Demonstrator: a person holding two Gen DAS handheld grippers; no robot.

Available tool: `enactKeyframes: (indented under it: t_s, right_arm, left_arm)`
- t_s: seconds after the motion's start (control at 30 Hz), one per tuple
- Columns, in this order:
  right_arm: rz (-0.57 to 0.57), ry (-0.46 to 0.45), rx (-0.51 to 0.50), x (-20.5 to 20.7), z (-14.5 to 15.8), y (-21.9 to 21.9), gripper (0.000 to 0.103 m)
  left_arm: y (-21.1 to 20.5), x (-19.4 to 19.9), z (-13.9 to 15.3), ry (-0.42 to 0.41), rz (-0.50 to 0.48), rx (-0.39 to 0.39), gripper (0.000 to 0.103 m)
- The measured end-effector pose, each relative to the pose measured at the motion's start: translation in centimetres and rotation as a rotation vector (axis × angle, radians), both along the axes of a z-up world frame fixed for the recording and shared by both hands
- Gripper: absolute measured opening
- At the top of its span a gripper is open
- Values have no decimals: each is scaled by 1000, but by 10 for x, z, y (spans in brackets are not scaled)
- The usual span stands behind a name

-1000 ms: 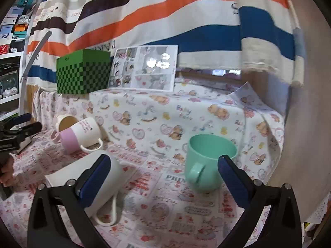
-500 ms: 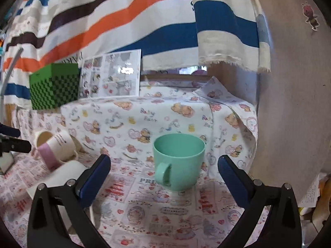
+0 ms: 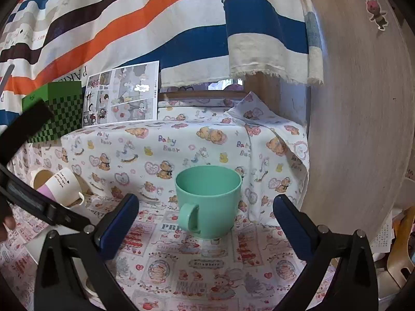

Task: Flip cup upside down
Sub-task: 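Grasp the white mug with the left gripper and lift it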

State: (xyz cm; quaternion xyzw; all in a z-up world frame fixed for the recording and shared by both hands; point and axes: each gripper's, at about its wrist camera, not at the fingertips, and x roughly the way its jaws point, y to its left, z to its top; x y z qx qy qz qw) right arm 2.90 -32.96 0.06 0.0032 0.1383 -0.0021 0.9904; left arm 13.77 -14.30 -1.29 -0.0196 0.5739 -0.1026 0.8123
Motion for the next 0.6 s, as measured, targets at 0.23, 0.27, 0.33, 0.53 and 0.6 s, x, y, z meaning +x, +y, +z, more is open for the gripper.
enactKeyframes:
  t_s: [0.23,0.27,0.33,0.53,0.6]
  right_arm:
    - [-5,-7,-5,-2,0,1,103]
    - [-4,-6,-1,-1,0,0,103]
    - [-8,-5,5,-1,0,-1,103]
    - [-6,-6,-1,-2,0,-1,103]
    - [0,-6,-3,-2,0,0,103]
  left_arm:
    - [-1,7,-18,74,39,-91,76]
    - [0,5,-13,55,40,-93,76]
    - [3,-2,0,3,29,-83,76]
    - [19,-38,52,-184,-3,-54,76]
    - [22,-53,66,-249,-14,-44,76]
